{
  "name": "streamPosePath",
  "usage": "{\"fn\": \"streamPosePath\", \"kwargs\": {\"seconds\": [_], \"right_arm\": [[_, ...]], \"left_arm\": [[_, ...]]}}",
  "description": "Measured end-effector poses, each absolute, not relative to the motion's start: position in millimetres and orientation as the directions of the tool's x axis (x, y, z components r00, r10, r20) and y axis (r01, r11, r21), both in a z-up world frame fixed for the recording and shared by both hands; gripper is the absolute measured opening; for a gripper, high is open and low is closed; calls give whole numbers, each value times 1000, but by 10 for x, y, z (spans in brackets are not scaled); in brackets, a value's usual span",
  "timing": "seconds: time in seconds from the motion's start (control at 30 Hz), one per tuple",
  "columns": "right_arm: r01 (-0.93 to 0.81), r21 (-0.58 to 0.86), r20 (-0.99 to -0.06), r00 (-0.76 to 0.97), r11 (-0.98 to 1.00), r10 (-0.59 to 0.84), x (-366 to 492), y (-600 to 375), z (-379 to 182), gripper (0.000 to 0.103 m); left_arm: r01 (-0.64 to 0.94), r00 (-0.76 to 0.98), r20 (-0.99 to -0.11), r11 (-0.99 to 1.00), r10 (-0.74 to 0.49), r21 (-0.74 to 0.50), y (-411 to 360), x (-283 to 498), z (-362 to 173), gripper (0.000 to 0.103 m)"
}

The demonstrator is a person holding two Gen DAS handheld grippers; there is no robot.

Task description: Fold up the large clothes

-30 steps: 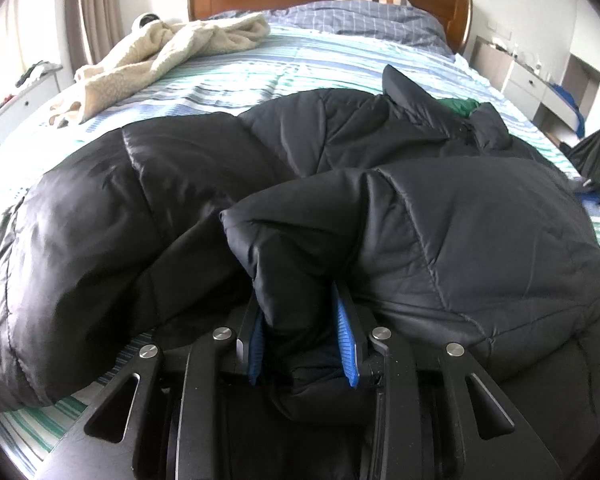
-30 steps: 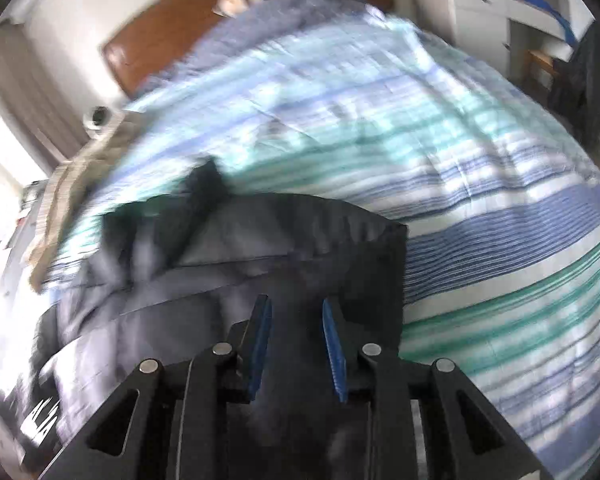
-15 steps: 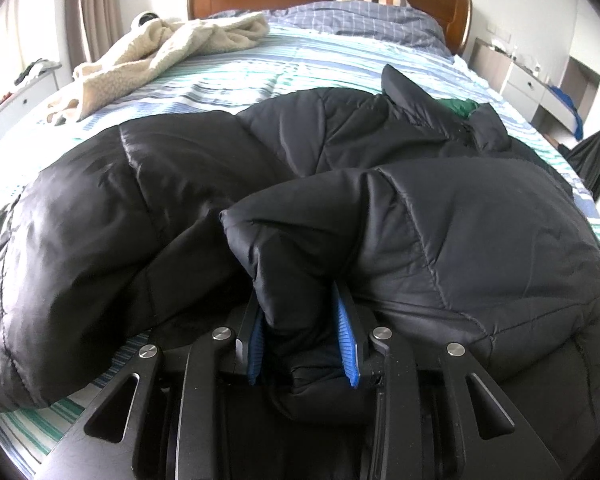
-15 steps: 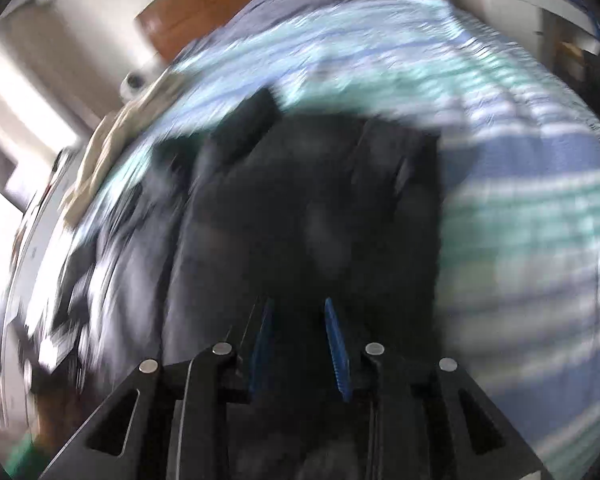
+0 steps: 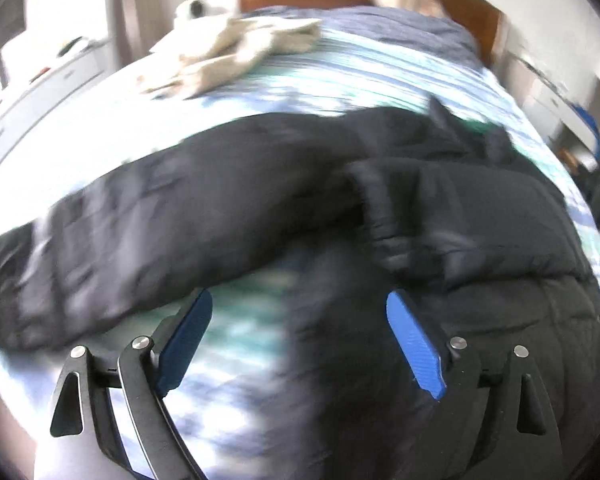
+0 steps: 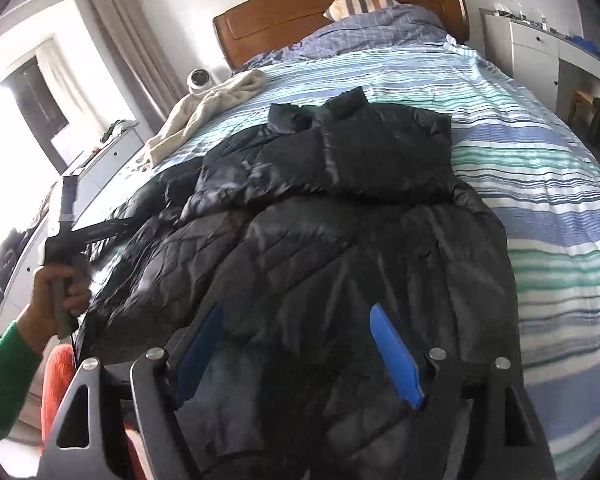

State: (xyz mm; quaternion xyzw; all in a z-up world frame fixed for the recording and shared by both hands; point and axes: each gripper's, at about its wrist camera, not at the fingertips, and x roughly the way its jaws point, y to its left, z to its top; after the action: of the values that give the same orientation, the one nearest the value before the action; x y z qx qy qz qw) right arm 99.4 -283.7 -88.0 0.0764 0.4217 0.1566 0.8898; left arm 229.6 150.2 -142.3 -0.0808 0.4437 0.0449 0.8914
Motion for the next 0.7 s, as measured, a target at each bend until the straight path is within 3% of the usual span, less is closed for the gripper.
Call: {"fn": "streamPosePath", "kwargs": {"seconds": [0.23, 0.33, 0.47, 0.53, 0.57, 0.6, 0.7], "right_arm": [[-282, 278, -699, 596, 918, 395, 922, -2536, -766, 78], [-320, 299, -686, 583, 899, 436, 863, -2370, -723, 78], [-369, 305, -686, 554, 878, 471, 724, -2143, -716, 78], [-387, 302, -691, 541, 871, 480, 658, -2067, -742, 78], [-390, 299, -694, 538, 871, 479, 624, -2042, -755, 78], [-393, 298, -695, 535, 870, 480, 599, -2030, -763, 78], [-389, 307, -691, 537, 868, 485, 514, -2050, -790, 78]], "left_arm": [[-547, 563, -826, 754, 10, -364, 2984, 1876, -1805, 94], [-616, 619, -785, 614, -9, -493, 3367, 1794, -2006, 94], [-669, 658, -750, 514, 73, -537, 3594, 1886, -2025, 94], [-712, 639, -755, 484, 146, -509, 3644, 1922, -2022, 57], [-726, 622, -766, 486, 162, -487, 3673, 1942, -2038, 14], [-713, 629, -765, 496, 141, -495, 3721, 1996, -2032, 8], [-696, 630, -751, 573, 199, -433, 3670, 2083, -1768, 4]]}}
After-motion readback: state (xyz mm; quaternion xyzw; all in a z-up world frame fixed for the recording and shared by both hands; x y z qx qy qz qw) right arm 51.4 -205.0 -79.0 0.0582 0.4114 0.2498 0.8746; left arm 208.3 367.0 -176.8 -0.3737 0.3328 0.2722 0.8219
